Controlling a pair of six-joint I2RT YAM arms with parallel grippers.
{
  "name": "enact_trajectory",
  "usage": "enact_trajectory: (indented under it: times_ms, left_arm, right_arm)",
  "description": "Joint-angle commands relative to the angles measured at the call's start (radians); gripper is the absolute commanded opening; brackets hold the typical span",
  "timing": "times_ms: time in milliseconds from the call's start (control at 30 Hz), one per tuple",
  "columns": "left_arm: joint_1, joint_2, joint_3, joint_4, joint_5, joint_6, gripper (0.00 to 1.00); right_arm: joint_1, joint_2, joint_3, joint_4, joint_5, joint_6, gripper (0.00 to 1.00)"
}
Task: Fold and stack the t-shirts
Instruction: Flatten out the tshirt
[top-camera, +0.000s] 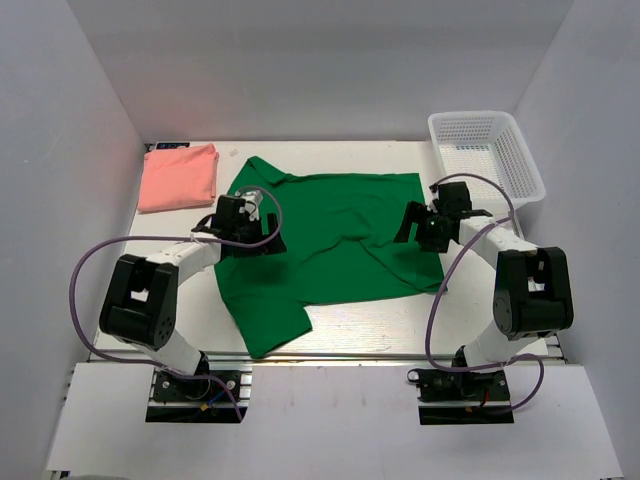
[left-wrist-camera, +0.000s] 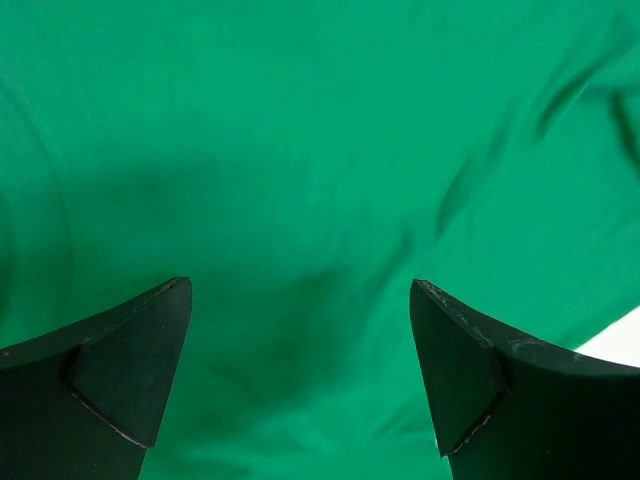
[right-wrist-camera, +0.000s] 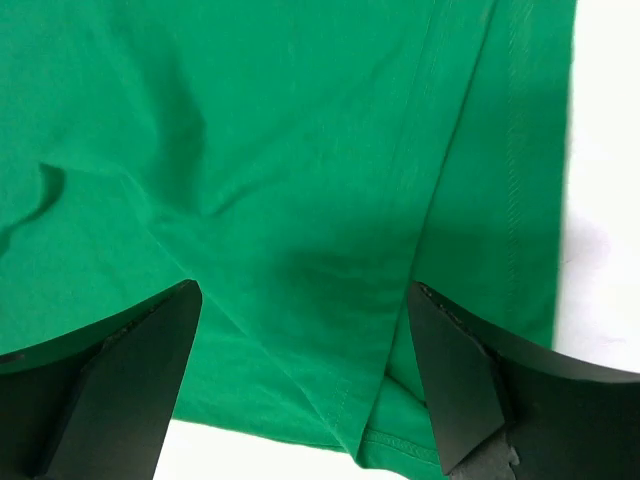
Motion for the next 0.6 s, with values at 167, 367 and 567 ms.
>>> enact_trajectory:
  times_ms: [167, 367, 567]
  left_arm:
    - [-0.005, -0.105, -0.130, 0.043, 0.008, -0.028, 1.00]
    - [-0.005, -0.075, -0.159, 0.043, -0.015, -0.028, 1.00]
    - [-0.005, -0.056, -0.159, 0.032, -0.033, -0.037, 1.00]
  right_arm:
    - [-0.031, 0.000, -0.076, 0.063, -0.091, 0.049, 0.89]
    - [-0.054, 0.032, -0.100, 0.078, -0.123, 0.048, 0.87]
    - [-0.080, 0.045, -0.123, 0.134, -0.235, 0.057, 0.83]
